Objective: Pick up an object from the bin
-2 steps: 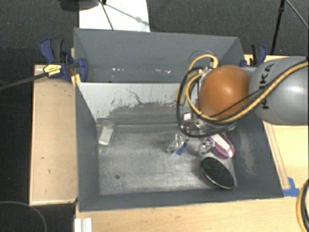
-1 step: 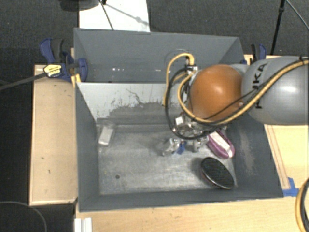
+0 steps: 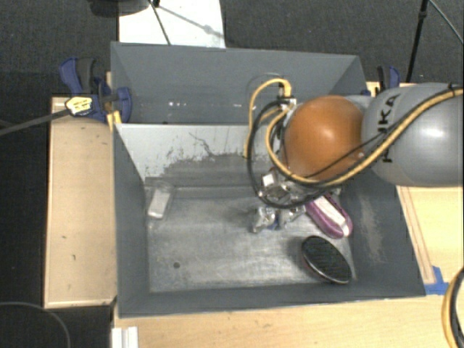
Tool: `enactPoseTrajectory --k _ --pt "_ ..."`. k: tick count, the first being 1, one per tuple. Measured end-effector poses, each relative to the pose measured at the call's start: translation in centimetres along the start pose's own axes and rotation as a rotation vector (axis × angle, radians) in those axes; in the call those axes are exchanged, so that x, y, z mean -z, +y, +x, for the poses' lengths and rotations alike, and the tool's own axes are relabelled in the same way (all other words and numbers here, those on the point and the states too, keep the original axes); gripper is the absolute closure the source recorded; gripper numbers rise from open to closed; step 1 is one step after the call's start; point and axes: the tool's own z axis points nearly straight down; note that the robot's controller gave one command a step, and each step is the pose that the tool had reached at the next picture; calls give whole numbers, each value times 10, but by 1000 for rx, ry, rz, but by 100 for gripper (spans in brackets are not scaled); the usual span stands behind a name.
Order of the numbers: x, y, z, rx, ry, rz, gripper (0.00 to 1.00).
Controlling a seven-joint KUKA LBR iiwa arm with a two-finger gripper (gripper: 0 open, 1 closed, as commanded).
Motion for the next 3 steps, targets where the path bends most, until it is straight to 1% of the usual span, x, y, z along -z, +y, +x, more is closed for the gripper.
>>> enactPoseTrajectory --k 1,2,3 --pt "12 1 -6 0 1 -7 100" --pt "15 6 -3 -16 3 -12 100" --pt "25 -1 1 -29 2 -8 100"
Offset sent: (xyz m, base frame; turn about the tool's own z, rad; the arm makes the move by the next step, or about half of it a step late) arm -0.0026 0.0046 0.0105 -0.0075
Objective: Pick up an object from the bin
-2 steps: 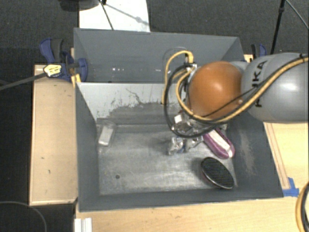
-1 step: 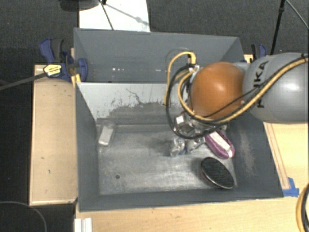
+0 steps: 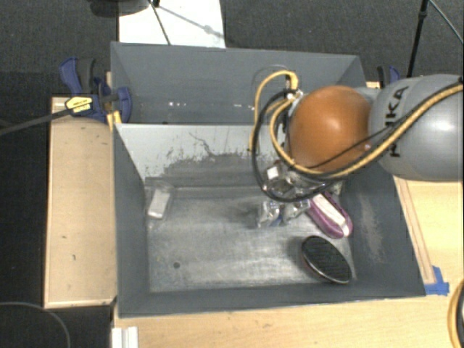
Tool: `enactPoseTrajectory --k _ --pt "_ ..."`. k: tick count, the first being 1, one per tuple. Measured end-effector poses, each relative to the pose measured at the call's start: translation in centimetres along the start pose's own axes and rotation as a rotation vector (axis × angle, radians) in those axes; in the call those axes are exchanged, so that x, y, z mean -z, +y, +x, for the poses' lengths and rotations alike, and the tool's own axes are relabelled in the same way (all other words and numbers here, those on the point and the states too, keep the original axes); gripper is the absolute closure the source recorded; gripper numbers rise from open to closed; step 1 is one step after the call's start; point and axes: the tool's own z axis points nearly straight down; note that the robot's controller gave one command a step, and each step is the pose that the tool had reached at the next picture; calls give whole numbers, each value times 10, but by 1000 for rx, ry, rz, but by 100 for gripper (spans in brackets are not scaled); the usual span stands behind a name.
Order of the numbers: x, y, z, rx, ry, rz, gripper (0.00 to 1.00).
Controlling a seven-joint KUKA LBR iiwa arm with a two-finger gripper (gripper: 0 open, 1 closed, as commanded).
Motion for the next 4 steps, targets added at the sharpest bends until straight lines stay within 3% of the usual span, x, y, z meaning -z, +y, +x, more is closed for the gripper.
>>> enactPoseTrajectory --k 1,2,3,4 --pt "16 1 -8 -1 -1 2 100" --pt "44 -1 -29 443 -1 -1 100" --pt "83 -2 -95 746 -3 0 100" --pt "118 6 -100 758 -1 1 100"
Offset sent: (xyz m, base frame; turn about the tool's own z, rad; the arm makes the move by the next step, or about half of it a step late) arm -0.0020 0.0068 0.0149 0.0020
